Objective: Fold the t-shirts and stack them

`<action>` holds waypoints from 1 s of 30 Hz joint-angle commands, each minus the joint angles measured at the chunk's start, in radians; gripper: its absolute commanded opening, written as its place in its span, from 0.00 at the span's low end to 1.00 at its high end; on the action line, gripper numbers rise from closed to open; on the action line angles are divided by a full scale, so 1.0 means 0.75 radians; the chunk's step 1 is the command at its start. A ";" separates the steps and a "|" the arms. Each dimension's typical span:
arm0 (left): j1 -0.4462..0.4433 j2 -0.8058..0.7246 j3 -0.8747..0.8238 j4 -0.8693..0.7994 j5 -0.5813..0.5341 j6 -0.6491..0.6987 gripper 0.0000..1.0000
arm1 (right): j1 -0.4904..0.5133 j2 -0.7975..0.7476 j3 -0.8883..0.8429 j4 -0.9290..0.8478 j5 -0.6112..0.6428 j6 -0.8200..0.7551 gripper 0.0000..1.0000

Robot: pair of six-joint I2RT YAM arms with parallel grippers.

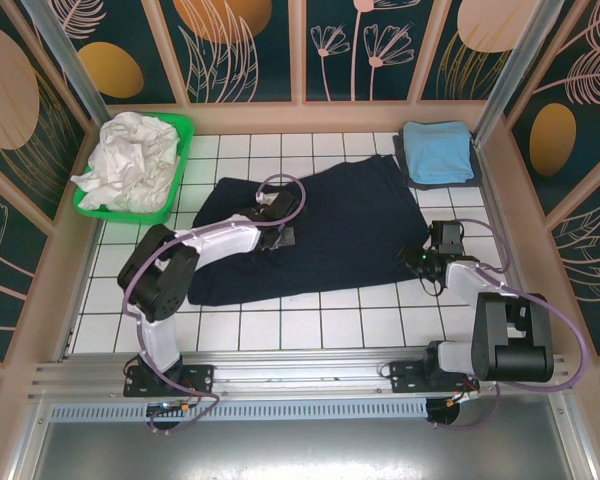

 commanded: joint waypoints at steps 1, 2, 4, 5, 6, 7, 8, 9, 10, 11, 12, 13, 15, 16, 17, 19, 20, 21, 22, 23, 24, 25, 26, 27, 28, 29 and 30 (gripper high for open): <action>0.009 0.048 0.085 -0.097 -0.083 -0.051 0.55 | -0.028 0.009 -0.019 0.030 -0.035 -0.047 0.28; 0.009 0.063 0.092 -0.113 -0.096 -0.060 0.55 | -0.033 0.009 -0.021 0.036 -0.044 -0.049 0.28; 0.010 0.087 0.099 -0.126 -0.121 -0.076 0.53 | -0.037 0.006 -0.024 0.040 -0.054 -0.049 0.28; 0.012 0.095 0.101 -0.135 -0.134 -0.082 0.52 | -0.039 0.007 -0.026 0.043 -0.059 -0.050 0.28; 0.011 0.101 0.101 -0.141 -0.148 -0.087 0.52 | -0.039 0.006 -0.026 0.044 -0.063 -0.051 0.28; 0.014 0.106 0.100 -0.143 -0.153 -0.089 0.52 | -0.042 0.007 -0.026 0.043 -0.065 -0.051 0.28; 0.019 0.111 0.101 -0.141 -0.152 -0.089 0.51 | -0.041 0.007 -0.026 0.044 -0.067 -0.052 0.28; 0.021 0.114 0.098 -0.137 -0.155 -0.089 0.49 | -0.043 0.008 -0.028 0.049 -0.070 -0.051 0.28; 0.025 0.123 0.101 -0.132 -0.150 -0.088 0.45 | -0.043 0.009 -0.028 0.052 -0.075 -0.052 0.28; 0.027 0.130 0.106 -0.129 -0.138 -0.082 0.43 | -0.045 0.011 -0.028 0.056 -0.080 -0.052 0.28; 0.028 0.136 0.111 -0.128 -0.132 -0.079 0.40 | -0.045 0.012 -0.028 0.055 -0.080 -0.052 0.28; 0.027 0.140 0.115 -0.128 -0.127 -0.076 0.39 | -0.046 0.013 -0.028 0.056 -0.082 -0.052 0.28; 0.027 0.147 0.119 -0.124 -0.116 -0.072 0.40 | -0.049 0.013 -0.029 0.057 -0.084 -0.052 0.28; 0.028 0.151 0.119 -0.120 -0.111 -0.065 0.40 | -0.051 0.011 -0.030 0.057 -0.084 -0.049 0.28; 0.027 0.154 0.119 -0.118 -0.106 -0.061 0.35 | -0.052 0.009 -0.031 0.056 -0.084 -0.050 0.28; 0.028 0.163 0.120 -0.115 -0.100 -0.050 0.30 | -0.055 0.005 -0.032 0.057 -0.086 -0.050 0.28; 0.028 0.169 0.123 -0.115 -0.097 -0.045 0.29 | -0.055 0.003 -0.034 0.058 -0.086 -0.050 0.28; 0.028 0.172 0.126 -0.119 -0.099 -0.043 0.27 | -0.057 0.001 -0.036 0.057 -0.086 -0.049 0.28; 0.028 0.172 0.126 -0.124 -0.099 -0.042 0.24 | -0.058 0.000 -0.036 0.057 -0.086 -0.049 0.28; 0.028 0.170 0.126 -0.124 -0.100 -0.039 0.22 | -0.060 -0.001 -0.038 0.058 -0.086 -0.048 0.28; 0.027 0.166 0.124 -0.124 -0.101 -0.037 0.19 | -0.060 -0.001 -0.038 0.057 -0.086 -0.048 0.28; 0.028 0.159 0.125 -0.123 -0.097 -0.029 0.14 | -0.060 -0.003 -0.038 0.057 -0.086 -0.048 0.28; 0.027 0.150 0.127 -0.120 -0.095 -0.022 0.11 | -0.061 -0.001 -0.038 0.059 -0.087 -0.048 0.28; 0.028 0.141 0.129 -0.119 -0.093 -0.013 0.08 | -0.062 -0.001 -0.038 0.058 -0.088 -0.048 0.28; 0.027 0.129 0.133 -0.118 -0.094 -0.003 0.04 | -0.062 -0.003 -0.038 0.059 -0.089 -0.048 0.28; 0.025 0.113 0.135 -0.112 -0.087 0.012 0.02 | -0.062 -0.003 -0.038 0.059 -0.090 -0.047 0.28; 0.026 0.099 0.136 -0.100 -0.083 0.035 0.00 | -0.061 -0.003 -0.038 0.058 -0.090 -0.048 0.28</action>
